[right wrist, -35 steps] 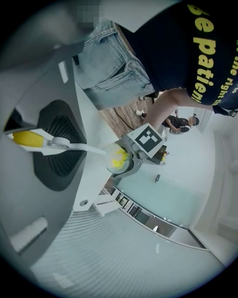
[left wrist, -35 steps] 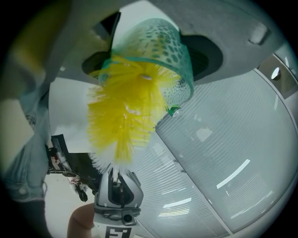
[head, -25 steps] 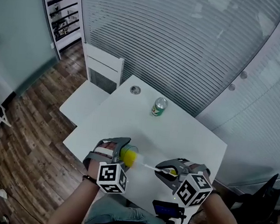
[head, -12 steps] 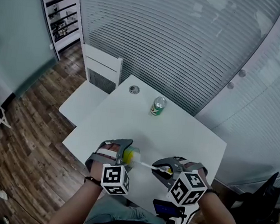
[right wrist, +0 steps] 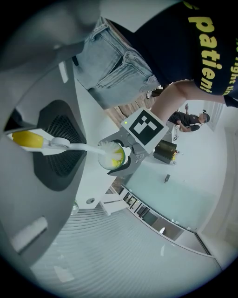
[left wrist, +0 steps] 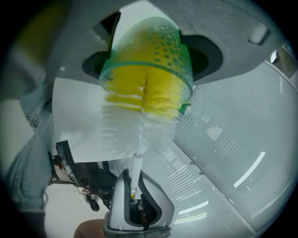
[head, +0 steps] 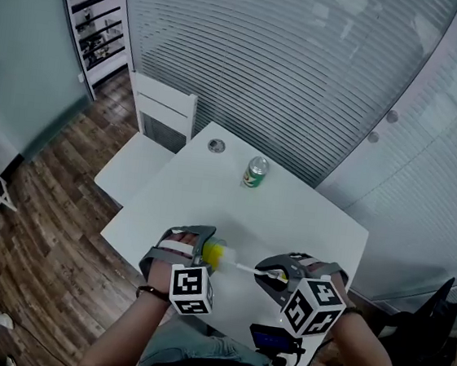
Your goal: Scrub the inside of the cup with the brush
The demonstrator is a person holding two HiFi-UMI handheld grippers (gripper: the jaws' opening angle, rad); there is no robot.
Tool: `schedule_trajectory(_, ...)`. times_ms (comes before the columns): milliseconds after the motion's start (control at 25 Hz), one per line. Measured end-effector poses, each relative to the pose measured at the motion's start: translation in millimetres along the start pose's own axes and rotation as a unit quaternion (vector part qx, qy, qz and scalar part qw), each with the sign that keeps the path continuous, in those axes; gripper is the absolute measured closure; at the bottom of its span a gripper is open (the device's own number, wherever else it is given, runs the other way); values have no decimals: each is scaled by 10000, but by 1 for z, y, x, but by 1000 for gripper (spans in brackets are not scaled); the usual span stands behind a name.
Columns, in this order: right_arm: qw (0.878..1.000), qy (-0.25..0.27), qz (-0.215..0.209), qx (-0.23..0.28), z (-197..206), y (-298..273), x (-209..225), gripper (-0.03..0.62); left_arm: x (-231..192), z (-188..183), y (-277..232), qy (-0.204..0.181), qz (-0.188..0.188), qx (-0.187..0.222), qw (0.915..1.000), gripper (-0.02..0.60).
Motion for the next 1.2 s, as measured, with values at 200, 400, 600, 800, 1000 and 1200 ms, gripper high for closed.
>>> schedule_trajectory(200, 9997, -214, 79, 81, 0, 7, 7, 543, -5, 1, 0, 75, -25, -36, 10000, 164)
schedule_trajectory(400, 9983, -522, 171, 205, -5, 3, 14, 545, -5, -6, -2, 70, -29, -15, 10000, 164)
schedule_trajectory(600, 9964, -771, 172, 307, -7, -5, 15, 545, -11, -8, -1, 16, -89, -56, 9999, 164)
schedule_trajectory(800, 9948, -927, 152, 393, -4, -7, 18, 545, -11, -5, -2, -1, -116, -127, 9999, 164)
schedule_trajectory(1000, 9909, -1221, 95, 558, 5, -2, 24, 545, -9, 0, -1, 49, 30, -116, 9999, 164)
schedule_trajectory(1200, 9891, -1335, 134, 607, 8, 0, 25, 545, -10, 3, -2, 79, -31, -180, 9998, 164)
Point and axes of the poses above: the fingertips, and each gripper's own axes: y backward along the fingers, x to its right, z out of its underside, the point moved 4 cm from there along y, backward along the fingers, and after that the axes turned 15 degrees about -y, right-handed, at the moved point
